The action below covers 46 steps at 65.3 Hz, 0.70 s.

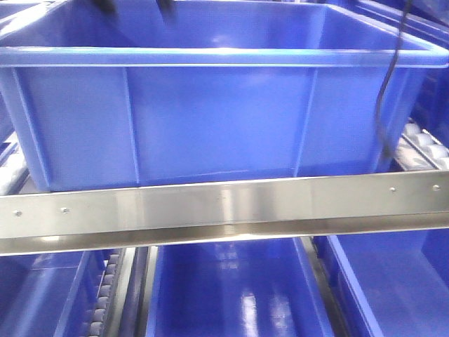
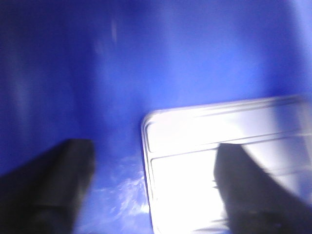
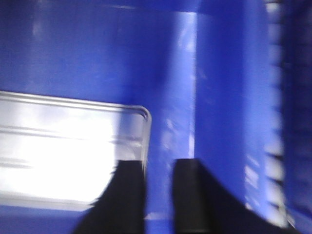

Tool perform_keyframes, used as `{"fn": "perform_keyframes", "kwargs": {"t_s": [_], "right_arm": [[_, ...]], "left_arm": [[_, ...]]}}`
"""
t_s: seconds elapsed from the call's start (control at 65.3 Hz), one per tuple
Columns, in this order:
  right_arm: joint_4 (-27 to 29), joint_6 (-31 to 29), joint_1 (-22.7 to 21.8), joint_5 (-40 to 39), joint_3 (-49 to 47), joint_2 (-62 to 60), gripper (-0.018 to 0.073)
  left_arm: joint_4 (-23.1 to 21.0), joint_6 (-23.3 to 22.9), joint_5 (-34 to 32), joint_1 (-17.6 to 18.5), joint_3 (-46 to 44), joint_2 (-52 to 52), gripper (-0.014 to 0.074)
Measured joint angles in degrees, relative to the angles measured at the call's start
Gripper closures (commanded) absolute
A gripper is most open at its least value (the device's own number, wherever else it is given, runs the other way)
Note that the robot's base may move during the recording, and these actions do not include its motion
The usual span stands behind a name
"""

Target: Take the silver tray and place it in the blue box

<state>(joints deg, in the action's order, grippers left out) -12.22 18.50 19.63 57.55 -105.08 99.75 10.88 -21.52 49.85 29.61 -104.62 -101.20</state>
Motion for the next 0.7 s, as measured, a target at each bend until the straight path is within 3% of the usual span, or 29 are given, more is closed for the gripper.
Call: {"fn": "perform_keyframes", "kwargs": {"t_s": [0.122, 0.245, 0.704], "right_arm": [[0.00, 0.00, 0.00, 1.42, 1.26, -3.51, 0.0500], [0.00, 0.00, 0.00, 0.71, 5.89, -7.57, 0.0510], [0.00, -0.62, 0.04, -14.99, 41.97, -34.67, 0.0510]], "left_arm": [[0.21, 0.72, 0.79, 0.77, 5.34, 5.99, 0.0557], [0.21, 0.72, -0.47, 1.40, 14.21, 11.90, 0.0710], [0.23, 0.99, -11.82, 1.43, 44.13, 39.49, 0.0701]]}}
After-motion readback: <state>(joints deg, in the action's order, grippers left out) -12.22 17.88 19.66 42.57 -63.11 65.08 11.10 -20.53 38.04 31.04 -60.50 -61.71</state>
